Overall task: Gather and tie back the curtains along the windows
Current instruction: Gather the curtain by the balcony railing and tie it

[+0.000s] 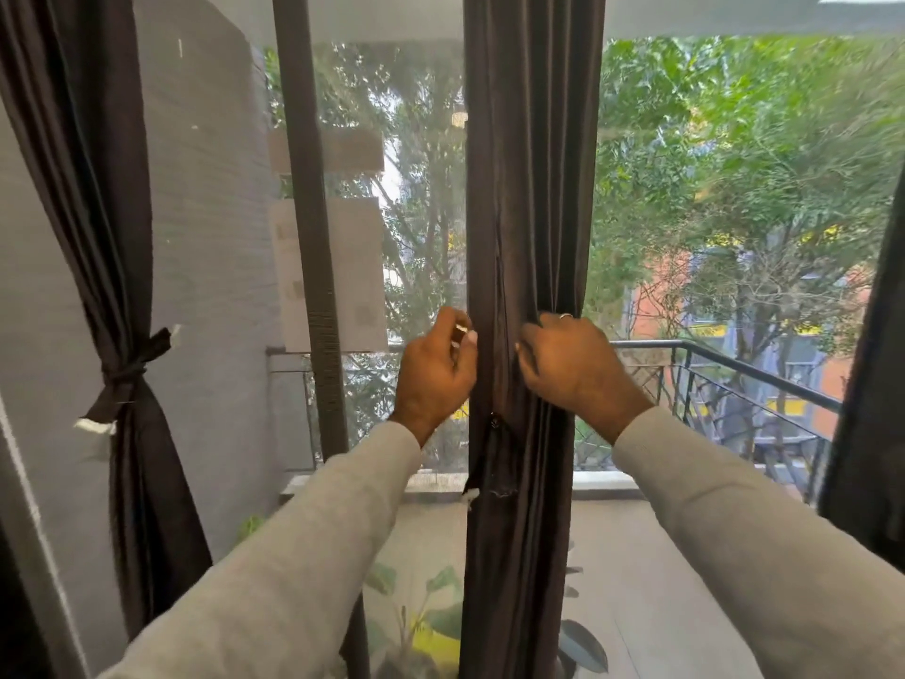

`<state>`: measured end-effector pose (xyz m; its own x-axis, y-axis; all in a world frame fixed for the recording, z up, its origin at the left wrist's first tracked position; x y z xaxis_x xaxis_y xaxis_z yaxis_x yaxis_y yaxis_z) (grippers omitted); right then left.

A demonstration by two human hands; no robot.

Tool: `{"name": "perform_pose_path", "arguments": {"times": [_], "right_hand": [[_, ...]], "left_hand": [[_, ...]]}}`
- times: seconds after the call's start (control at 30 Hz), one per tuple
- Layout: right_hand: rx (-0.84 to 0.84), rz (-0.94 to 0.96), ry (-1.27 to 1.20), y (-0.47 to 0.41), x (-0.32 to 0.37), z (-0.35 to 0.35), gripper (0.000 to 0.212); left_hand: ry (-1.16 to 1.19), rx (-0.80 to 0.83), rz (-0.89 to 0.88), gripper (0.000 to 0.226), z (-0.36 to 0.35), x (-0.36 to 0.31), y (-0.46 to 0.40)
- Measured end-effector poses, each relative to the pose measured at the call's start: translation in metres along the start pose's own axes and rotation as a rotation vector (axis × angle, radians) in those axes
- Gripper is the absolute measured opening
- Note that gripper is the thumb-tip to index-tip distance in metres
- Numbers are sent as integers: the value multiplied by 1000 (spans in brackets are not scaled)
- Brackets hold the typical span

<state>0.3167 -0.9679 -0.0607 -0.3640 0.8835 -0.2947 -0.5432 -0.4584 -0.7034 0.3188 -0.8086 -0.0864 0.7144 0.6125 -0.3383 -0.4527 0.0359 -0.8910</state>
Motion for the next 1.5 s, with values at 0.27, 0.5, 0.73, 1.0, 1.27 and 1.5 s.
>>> {"name": "perform_pose_path", "arguments": {"times": [0.27,0.5,0.73,1.0,1.27,1.5], "right_hand": [[-30,20,1,28,13,-24,21],[52,46,12,47,30,-59,23],[227,202,-164,63,48,-73,29],[-393,-117,-747,60,-26,6,36],[-545,-222,-850,39,-37,-1,28],[-380,-152,-655,47,-28,-38,27]], "left_hand": [[-133,-12,-150,12,2,-41,-60],[-449,-9,-346,67,-8,-110,-90],[-485,95,-5,45,-26,-93,-126],[55,45,-81,33,-3,-62,-118],[91,-92,-66,52,5,-43,-55],[-138,20,-165,14,-17,-22,-12]]}}
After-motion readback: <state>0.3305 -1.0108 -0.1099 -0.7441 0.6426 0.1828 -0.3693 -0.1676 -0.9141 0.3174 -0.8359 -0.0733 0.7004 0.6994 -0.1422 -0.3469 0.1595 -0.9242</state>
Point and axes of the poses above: each hand's wrist, its own y-axis away from the middle knuckle, its own z-axis out of the back of the hand, x = y × z, the point moved 10 cm from there along -y, towards the middle knuckle, and after that the axes turned 4 degrees about x, right-handed, at the moved point
